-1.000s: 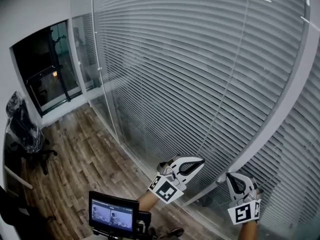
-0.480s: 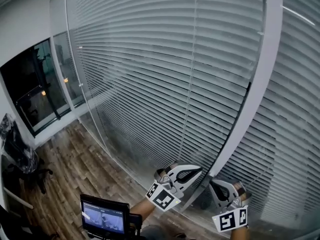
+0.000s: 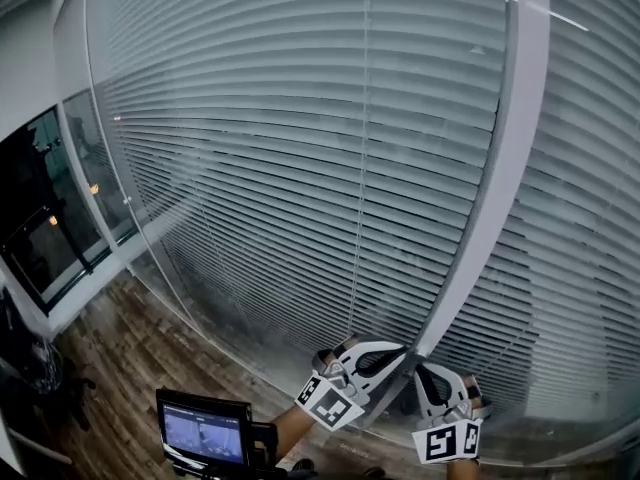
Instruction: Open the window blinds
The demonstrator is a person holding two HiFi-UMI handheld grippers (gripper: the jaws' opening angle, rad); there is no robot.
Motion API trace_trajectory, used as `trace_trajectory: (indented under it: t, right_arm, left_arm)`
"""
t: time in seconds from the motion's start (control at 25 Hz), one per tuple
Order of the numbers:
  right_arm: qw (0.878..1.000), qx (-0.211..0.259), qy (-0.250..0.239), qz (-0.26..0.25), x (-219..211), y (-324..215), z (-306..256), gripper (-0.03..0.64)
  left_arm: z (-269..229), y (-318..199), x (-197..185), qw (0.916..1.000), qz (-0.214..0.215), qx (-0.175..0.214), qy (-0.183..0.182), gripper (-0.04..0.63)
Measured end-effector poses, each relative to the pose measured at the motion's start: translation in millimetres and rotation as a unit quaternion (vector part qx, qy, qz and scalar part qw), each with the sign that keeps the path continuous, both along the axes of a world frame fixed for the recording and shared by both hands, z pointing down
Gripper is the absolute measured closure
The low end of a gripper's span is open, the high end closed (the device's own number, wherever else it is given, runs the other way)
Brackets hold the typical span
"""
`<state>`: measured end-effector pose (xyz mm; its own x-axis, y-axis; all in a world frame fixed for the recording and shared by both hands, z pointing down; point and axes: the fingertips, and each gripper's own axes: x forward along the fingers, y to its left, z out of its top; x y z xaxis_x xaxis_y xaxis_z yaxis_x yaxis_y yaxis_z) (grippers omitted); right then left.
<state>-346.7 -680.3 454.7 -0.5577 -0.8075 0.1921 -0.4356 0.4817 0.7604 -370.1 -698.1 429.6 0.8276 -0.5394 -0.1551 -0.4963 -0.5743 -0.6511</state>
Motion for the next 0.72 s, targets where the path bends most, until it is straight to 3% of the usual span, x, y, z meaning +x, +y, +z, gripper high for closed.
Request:
trace_trajectory:
  t: [0.12,0.28,0.4,0.56,0.64,0.72]
  right_arm:
    - [0.997,-0.011,-0.037,0.066,-17.1,4.9,14.2,0.612]
    - [0.984,-0.015,-0.085,0.157,-25.5,-10.9,28.4,0.606]
    - [0.973,-0.018,-0.077,0.217,-16.6,-15.7,39.6,0.497]
    - [0.958,-0.023,-0.052,0.281,-7.0,-22.0,65.0,0.497]
    - [0.948,-0.021,-0.086,0.305,-1.3,-32.7,65.9,0.497]
    - [0.937,-0.034,-0.158,0.309,1.9,-39.7,58.8,0.499]
  left_arm:
    - [16.5,12.3,-20.8,0.9997,0.023,-0.005,-0.004,0.591]
    - [27.8,4.5,-46.2,0.9987,0.05,-0.008,-0.008,0.591]
    - [30.5,9.2,-54.2,0.9978,0.065,-0.005,-0.009,0.591]
    - [40.3,14.3,-59.8,0.9964,0.083,-0.006,-0.012,0.591]
    - [41.0,6.5,-62.1,0.9956,0.092,-0.007,-0.014,0.591]
    - [36.0,0.1,-64.1,0.995,0.099,-0.007,-0.015,0.591]
